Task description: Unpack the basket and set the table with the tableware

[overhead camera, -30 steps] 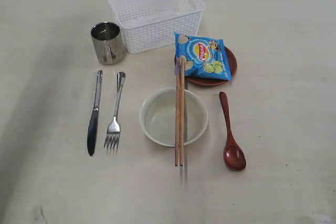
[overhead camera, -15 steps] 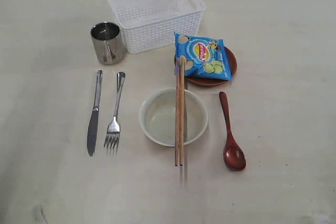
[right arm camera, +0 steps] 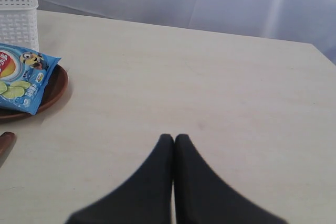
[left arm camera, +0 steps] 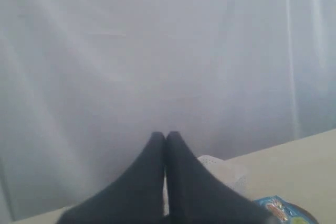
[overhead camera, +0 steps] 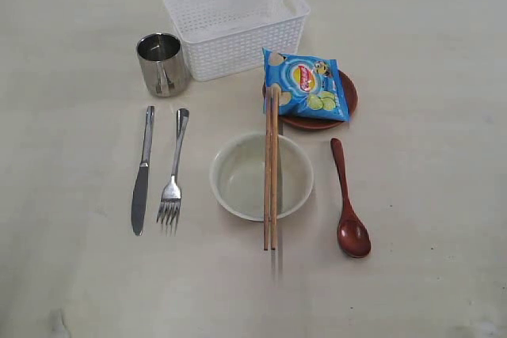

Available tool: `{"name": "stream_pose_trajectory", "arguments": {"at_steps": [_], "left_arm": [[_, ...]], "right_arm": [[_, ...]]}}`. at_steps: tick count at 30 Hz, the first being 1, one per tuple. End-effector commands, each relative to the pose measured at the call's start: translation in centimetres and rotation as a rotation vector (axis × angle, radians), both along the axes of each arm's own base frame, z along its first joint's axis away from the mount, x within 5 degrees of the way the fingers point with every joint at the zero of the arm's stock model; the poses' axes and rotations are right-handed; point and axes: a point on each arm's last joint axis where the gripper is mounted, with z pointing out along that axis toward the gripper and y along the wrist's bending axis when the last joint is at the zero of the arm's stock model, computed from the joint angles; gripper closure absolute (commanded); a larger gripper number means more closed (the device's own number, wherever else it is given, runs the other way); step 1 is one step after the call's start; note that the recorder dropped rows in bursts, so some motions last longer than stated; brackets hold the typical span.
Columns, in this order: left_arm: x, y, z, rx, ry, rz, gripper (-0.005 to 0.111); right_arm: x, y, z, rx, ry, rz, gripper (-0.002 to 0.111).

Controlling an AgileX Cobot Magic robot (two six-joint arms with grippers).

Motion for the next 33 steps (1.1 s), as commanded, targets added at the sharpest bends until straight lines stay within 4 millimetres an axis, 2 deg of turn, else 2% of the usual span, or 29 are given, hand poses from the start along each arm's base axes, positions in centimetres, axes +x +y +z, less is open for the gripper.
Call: {"name": "stream_pose_trajectory", "arguments": {"at_steps": [1, 10, 16, 20, 27, 33], "left_arm": [[0.5, 0.3, -2.2, -0.001, 0.045, 0.03, 0.107], [3.4, 3.4, -9.0, -0.096, 0.207, 0.359, 0.107], [4.2, 3.6, -13.6, -0.041, 0.321, 0.378, 0.107], [4.3, 3.6, -14.7, -0.055, 0.363, 0.377, 0.107], [4.0, 3.5, -14.7, -0.079, 0.348, 0.374, 0.107], [4.0, 2.9, -15.3, -0.291, 0.436, 0.319, 0.107]], "right_arm": [[0.0, -0.1, -0.1, -0.001, 0.003, -0.008, 0.108], [0.0, -0.1, -0.1, 0.015, 0.001, -0.013, 0.108], [0.0, -0.1, -0.1, 0.015, 0.001, -0.013, 0.108], [0.0, -0.1, -0.1, 0.015, 0.001, -0.013, 0.108], [0.0, -0.1, -0.1, 0.015, 0.001, -0.013, 0.108], [0.0, -0.1, -0.1, 0.015, 0.001, -0.013, 0.108]]}}
